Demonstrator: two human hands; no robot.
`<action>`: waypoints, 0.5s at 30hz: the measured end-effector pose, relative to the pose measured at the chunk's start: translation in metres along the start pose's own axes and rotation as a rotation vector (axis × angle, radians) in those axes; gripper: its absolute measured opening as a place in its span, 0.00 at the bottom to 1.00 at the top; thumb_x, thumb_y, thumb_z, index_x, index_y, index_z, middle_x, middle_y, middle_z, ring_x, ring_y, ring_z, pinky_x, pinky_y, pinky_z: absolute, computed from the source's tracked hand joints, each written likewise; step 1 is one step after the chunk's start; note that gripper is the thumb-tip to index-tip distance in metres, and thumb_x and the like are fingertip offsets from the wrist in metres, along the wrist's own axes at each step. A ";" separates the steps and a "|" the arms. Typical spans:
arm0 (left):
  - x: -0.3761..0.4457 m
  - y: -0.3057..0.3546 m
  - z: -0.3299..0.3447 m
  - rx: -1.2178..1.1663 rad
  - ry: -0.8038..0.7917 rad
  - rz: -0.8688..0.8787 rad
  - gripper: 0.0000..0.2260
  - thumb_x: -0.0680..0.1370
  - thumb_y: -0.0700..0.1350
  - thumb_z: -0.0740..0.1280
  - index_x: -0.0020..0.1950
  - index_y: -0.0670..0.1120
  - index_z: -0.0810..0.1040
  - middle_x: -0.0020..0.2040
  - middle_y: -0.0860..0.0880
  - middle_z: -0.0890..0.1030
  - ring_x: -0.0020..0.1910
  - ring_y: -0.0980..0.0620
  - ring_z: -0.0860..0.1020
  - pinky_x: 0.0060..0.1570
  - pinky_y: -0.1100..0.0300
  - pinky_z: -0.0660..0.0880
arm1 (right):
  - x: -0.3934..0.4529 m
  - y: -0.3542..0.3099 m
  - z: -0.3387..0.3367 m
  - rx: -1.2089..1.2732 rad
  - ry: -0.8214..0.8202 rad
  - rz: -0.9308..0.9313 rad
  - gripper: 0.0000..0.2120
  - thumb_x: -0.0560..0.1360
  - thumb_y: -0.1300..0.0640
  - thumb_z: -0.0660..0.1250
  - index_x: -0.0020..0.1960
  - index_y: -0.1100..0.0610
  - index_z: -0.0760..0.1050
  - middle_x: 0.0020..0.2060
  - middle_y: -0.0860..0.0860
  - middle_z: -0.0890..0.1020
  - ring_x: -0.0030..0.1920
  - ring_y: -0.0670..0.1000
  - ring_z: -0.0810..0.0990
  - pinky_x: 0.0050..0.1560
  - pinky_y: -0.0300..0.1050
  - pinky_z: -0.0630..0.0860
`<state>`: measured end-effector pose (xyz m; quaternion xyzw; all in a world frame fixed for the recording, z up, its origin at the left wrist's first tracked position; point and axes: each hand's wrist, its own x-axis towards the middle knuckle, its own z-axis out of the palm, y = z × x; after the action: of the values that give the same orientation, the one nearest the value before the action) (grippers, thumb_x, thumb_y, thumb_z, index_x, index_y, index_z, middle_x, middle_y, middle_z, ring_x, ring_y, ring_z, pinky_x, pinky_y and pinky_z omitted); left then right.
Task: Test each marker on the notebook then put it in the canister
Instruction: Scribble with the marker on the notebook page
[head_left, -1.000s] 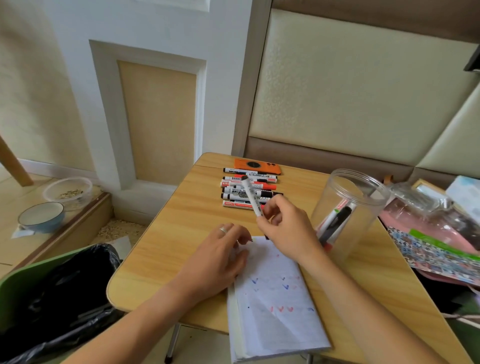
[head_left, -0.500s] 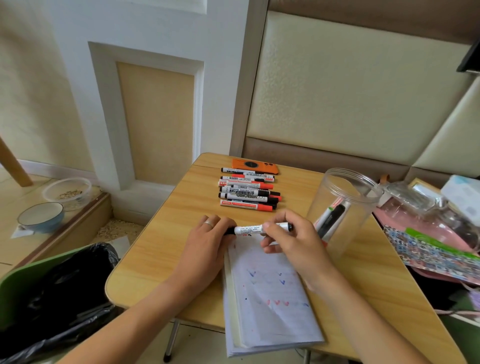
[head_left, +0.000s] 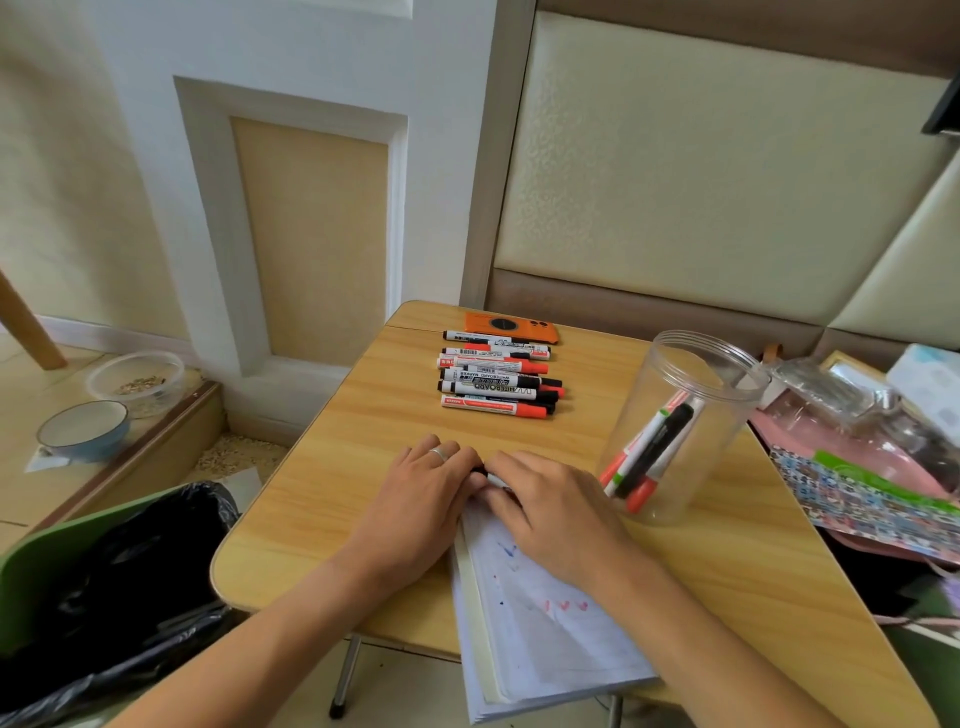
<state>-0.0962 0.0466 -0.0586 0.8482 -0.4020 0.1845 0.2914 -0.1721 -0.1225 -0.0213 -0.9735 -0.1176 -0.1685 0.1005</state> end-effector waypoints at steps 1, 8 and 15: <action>0.000 -0.001 0.000 -0.006 -0.001 -0.008 0.16 0.85 0.53 0.50 0.44 0.49 0.70 0.40 0.54 0.71 0.41 0.52 0.66 0.43 0.52 0.68 | 0.000 0.000 0.001 -0.009 0.009 -0.013 0.14 0.82 0.42 0.53 0.53 0.50 0.70 0.43 0.47 0.77 0.43 0.57 0.78 0.37 0.50 0.70; 0.001 -0.003 -0.002 -0.060 0.032 -0.010 0.16 0.85 0.56 0.46 0.41 0.52 0.63 0.38 0.56 0.68 0.40 0.52 0.64 0.40 0.55 0.63 | 0.003 -0.004 0.000 -0.036 0.025 -0.027 0.10 0.84 0.42 0.56 0.53 0.47 0.68 0.42 0.48 0.80 0.41 0.57 0.78 0.36 0.48 0.63; -0.001 -0.006 0.000 -0.087 0.003 -0.029 0.16 0.85 0.54 0.48 0.42 0.50 0.66 0.38 0.55 0.70 0.40 0.52 0.65 0.42 0.52 0.67 | 0.006 -0.007 -0.004 -0.097 -0.057 -0.011 0.14 0.86 0.40 0.53 0.58 0.49 0.69 0.42 0.48 0.81 0.44 0.59 0.79 0.39 0.49 0.61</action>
<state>-0.0921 0.0496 -0.0611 0.8401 -0.3970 0.1640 0.3311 -0.1696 -0.1155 -0.0148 -0.9809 -0.1176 -0.1469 0.0487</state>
